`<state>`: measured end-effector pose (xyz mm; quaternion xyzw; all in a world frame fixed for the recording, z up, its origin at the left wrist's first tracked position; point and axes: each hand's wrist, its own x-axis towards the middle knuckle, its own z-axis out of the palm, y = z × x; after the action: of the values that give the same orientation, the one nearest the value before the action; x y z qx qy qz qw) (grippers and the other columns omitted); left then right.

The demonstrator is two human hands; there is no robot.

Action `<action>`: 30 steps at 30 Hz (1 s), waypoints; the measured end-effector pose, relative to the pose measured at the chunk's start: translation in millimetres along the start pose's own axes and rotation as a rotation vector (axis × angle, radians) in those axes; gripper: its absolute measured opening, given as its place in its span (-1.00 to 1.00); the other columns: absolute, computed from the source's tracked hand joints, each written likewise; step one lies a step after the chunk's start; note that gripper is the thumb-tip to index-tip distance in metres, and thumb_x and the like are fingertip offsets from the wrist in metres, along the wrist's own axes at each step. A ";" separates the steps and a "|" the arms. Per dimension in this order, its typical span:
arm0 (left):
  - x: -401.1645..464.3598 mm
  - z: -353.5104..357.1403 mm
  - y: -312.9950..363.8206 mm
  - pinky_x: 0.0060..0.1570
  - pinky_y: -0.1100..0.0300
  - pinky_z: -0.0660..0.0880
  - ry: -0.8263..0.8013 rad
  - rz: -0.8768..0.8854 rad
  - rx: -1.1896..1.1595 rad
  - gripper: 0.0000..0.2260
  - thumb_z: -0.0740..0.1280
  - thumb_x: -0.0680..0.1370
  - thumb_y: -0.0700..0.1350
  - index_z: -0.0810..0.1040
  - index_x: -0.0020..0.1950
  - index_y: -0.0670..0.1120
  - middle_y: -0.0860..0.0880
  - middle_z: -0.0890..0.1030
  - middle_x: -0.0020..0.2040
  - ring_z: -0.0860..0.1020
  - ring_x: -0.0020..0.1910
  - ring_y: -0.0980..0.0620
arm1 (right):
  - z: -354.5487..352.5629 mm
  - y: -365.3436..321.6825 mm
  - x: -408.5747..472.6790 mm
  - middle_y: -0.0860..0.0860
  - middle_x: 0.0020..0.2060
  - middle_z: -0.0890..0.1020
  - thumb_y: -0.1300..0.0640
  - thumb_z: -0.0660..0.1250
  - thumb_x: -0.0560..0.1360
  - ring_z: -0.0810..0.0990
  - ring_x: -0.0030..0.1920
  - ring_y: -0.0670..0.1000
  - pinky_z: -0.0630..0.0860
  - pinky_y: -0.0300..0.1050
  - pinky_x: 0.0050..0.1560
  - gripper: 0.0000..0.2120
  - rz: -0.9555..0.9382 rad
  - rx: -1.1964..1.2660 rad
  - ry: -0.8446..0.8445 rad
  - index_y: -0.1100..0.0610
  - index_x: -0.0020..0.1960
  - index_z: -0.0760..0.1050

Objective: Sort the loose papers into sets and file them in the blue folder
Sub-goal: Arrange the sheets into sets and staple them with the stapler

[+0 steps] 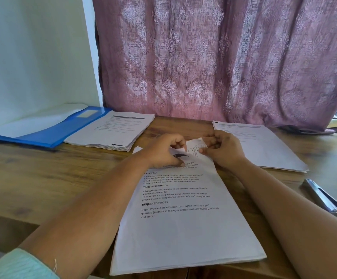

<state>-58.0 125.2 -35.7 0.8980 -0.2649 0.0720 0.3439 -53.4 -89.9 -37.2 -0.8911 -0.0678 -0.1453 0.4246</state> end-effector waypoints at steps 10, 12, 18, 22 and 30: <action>-2.2 1.8 -0.7 0.10 0.13 0.47 0.012 -0.023 -0.021 -0.16 0.62 0.29 -0.06 0.28 0.47 0.13 0.02 0.60 -0.06 0.57 0.03 0.04 | -7.4 -12.8 -11.5 -0.11 -0.30 0.65 0.06 0.45 0.47 0.60 -0.25 -0.08 0.48 -0.26 -0.22 -0.86 -0.190 -0.037 0.043 -0.02 -0.25 0.56; -1.0 1.3 -1.8 -0.09 0.23 0.37 0.058 -0.021 0.110 -0.44 0.63 0.27 0.02 0.51 0.21 0.04 0.09 0.49 -0.04 0.46 0.03 0.07 | -9.2 -20.9 -14.4 0.00 -0.32 0.67 0.06 0.33 0.57 0.61 -0.30 -0.02 0.50 -0.13 -0.26 -0.77 -0.087 0.316 -0.014 0.07 -0.25 0.55; -1.8 4.1 -1.7 0.01 0.09 0.44 0.205 0.112 0.196 -0.77 0.61 0.28 -0.04 0.57 -0.27 -0.01 0.10 0.57 -0.02 0.47 0.05 0.08 | -10.5 -8.6 -7.1 0.01 -0.06 0.64 0.05 0.24 0.61 0.59 -0.06 0.04 0.51 -0.11 -0.08 -0.87 0.107 -0.007 -0.001 0.10 0.02 0.50; -4.4 2.8 1.7 -0.04 0.09 0.56 0.079 0.035 0.054 -0.76 0.54 0.37 -0.19 0.48 -0.28 0.01 0.10 0.69 -0.13 0.62 -0.07 0.22 | -13.8 -3.5 -6.7 -0.05 -0.09 0.65 -0.05 0.41 0.50 0.52 -0.11 -0.05 0.38 -0.25 -0.19 -0.77 0.143 -0.131 -0.039 0.03 0.05 0.46; -5.8 2.4 7.0 -0.18 0.22 0.33 0.091 0.013 0.092 -0.77 0.54 0.37 -0.18 0.55 -0.19 0.08 0.14 0.58 -0.16 0.47 -0.11 0.16 | -10.1 -11.1 -10.1 -0.11 -0.23 0.67 0.07 0.57 0.36 0.60 -0.19 -0.16 0.35 -0.41 -0.36 -0.78 0.138 -0.017 -0.067 0.01 -0.12 0.53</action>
<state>-66.7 121.7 -35.2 0.9069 -0.2515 0.1270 0.3133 -67.7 -90.7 -26.1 -0.9016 -0.0191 -0.0865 0.4233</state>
